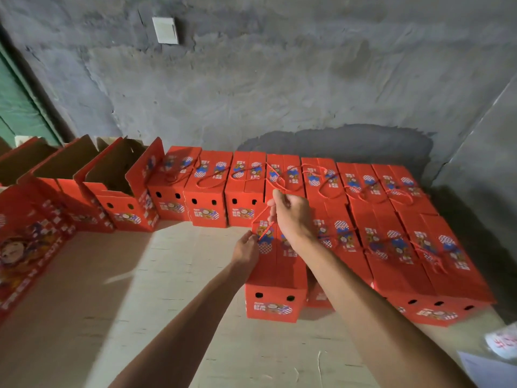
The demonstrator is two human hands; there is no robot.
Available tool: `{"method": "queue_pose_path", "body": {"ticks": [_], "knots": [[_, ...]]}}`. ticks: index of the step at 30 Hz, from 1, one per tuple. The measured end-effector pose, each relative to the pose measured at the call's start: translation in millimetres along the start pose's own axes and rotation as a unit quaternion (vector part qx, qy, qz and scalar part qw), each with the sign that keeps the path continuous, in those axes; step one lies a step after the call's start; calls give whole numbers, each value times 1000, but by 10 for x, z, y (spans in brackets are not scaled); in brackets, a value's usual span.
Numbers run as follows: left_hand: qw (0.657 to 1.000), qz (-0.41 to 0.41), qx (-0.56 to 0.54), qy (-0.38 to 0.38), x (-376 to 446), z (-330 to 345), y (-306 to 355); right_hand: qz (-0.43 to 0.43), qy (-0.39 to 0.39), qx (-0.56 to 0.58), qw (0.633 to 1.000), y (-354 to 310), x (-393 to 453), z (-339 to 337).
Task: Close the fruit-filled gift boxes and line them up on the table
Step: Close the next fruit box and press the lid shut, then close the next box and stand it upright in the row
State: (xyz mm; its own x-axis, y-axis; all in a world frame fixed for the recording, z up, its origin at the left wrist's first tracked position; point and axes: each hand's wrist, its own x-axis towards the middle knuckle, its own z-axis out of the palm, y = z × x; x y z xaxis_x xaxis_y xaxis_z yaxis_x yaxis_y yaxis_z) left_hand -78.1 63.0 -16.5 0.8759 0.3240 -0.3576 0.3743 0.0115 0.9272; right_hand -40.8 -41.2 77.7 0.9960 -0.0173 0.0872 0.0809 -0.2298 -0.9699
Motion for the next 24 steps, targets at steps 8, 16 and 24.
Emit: {"method": "queue_pose_path", "body": {"ticks": [8,16,24], "knots": [[999,-12,32,0,638,339,-39,3,-7,6,1000,442,607,-73],[998,-6,61,0,799,383,-126,24,-13,-1,1000,523,680,-63],[997,32,56,35,427,116,73,-35,-46,-338,940,348,128,-45]]}}
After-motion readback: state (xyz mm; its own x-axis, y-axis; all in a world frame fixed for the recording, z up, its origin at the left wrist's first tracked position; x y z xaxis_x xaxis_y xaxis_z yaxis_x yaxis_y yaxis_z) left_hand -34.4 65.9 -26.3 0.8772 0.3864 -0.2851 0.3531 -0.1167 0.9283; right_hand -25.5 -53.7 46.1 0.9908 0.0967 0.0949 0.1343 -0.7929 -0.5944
